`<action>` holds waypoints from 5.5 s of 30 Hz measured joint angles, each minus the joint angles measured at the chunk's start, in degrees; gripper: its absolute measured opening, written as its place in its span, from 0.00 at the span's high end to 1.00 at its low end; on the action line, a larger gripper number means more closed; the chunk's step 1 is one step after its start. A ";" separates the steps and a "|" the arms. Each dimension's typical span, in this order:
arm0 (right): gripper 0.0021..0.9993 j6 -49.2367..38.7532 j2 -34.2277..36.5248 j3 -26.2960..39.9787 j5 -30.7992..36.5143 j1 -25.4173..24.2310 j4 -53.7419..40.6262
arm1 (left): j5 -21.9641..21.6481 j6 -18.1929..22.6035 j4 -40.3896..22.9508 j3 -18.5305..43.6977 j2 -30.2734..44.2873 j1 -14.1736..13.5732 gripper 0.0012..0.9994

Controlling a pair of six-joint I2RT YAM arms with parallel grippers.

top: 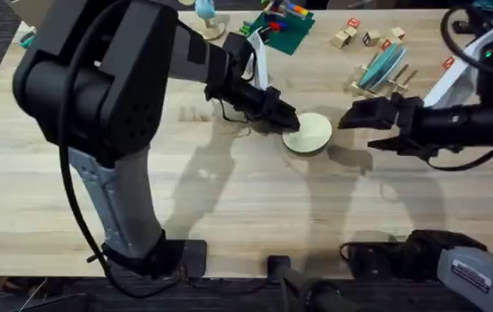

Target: Pick up the plates from the table one by one and place each into a slot on the dish rack.

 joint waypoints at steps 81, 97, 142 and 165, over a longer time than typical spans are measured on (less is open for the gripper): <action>0.97 17.63 4.39 15.44 23.39 14.99 -7.39 | -33.29 3.22 -21.27 -0.44 -34.60 0.22 0.96; 0.97 17.47 5.07 39.60 39.23 14.99 -29.02 | -44.78 11.45 -24.04 -0.44 -49.46 0.20 0.14; 0.97 22.61 34.73 61.60 49.45 13.11 -31.94 | -46.69 11.67 -24.19 -0.45 -49.45 0.20 0.01; 0.97 18.44 34.73 61.60 44.00 4.47 -32.79 | -46.71 11.67 -25.48 -0.46 -49.45 0.20 0.01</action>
